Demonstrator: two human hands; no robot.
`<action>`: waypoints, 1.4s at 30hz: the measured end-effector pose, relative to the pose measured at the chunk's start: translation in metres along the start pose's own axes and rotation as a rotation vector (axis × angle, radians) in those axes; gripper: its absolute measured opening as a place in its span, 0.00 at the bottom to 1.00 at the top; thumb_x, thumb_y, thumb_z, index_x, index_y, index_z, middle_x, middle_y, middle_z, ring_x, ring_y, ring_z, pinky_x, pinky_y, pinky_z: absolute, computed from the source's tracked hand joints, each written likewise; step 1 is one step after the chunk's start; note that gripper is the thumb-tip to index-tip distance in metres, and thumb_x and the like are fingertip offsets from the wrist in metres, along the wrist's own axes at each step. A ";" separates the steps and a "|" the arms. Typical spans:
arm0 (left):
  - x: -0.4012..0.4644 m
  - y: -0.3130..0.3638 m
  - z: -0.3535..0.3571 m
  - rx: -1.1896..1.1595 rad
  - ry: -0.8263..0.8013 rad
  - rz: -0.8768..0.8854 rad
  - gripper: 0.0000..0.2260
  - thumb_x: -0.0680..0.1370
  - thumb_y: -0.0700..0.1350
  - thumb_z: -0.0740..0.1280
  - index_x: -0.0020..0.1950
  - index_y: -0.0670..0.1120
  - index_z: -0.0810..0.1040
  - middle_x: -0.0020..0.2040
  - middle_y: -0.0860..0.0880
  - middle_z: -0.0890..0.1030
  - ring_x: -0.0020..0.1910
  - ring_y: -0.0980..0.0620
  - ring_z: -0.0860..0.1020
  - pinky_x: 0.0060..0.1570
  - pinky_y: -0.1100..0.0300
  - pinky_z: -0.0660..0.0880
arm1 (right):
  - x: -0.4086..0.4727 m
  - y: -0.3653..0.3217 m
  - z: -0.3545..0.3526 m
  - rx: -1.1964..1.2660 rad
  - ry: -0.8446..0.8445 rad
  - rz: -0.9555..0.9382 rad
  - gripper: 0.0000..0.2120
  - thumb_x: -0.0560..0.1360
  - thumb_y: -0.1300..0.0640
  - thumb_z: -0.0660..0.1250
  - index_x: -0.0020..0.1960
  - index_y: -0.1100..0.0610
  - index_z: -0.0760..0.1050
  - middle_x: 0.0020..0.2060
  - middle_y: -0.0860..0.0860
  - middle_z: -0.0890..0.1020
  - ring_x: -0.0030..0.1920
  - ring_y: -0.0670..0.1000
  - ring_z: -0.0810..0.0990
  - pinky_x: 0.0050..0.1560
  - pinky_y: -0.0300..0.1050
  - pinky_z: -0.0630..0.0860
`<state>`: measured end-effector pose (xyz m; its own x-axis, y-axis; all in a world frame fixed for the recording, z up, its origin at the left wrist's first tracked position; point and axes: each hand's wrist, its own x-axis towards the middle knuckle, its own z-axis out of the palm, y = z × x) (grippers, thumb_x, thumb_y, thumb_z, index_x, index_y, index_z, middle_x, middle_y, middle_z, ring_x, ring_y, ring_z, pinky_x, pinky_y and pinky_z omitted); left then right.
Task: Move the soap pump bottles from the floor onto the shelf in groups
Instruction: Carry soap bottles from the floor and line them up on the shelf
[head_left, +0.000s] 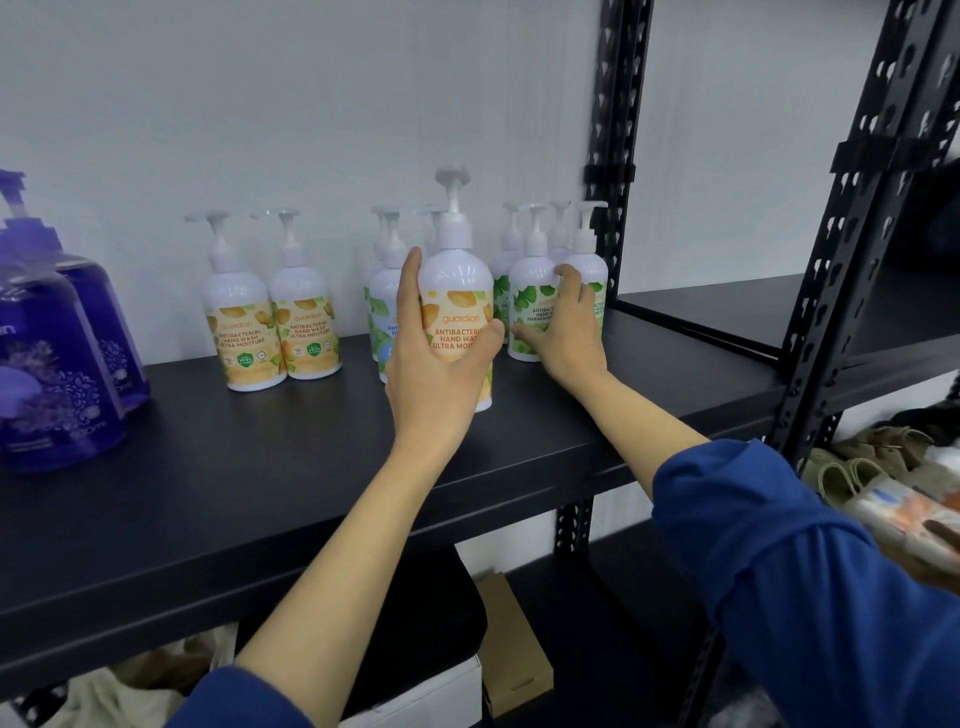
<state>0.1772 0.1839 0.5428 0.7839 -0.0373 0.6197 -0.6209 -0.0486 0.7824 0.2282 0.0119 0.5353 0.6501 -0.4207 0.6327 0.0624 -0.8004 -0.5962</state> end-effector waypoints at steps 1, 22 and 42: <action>0.000 0.000 0.000 0.002 0.000 -0.001 0.37 0.72 0.45 0.72 0.74 0.61 0.56 0.62 0.60 0.71 0.57 0.58 0.74 0.59 0.54 0.74 | -0.001 0.000 0.000 -0.002 -0.001 0.003 0.37 0.70 0.59 0.74 0.72 0.58 0.57 0.65 0.59 0.66 0.60 0.59 0.72 0.54 0.46 0.69; 0.031 -0.013 -0.119 0.106 0.297 -0.200 0.35 0.72 0.48 0.72 0.73 0.61 0.57 0.57 0.56 0.71 0.58 0.48 0.74 0.60 0.47 0.73 | -0.090 -0.135 0.037 -0.150 -0.704 -0.300 0.19 0.80 0.53 0.57 0.68 0.58 0.70 0.65 0.58 0.74 0.64 0.60 0.72 0.60 0.54 0.71; 0.064 -0.054 -0.122 0.012 -0.018 -0.365 0.23 0.69 0.45 0.76 0.59 0.54 0.70 0.56 0.52 0.79 0.57 0.50 0.77 0.61 0.48 0.74 | -0.088 -0.126 0.039 -0.239 -0.857 -0.259 0.22 0.81 0.43 0.51 0.73 0.49 0.64 0.71 0.49 0.67 0.69 0.55 0.67 0.65 0.54 0.67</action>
<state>0.2608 0.3062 0.5480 0.9539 -0.0326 0.2984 -0.3000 -0.0737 0.9511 0.1926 0.1667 0.5355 0.9815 0.1671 0.0936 0.1881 -0.9323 -0.3088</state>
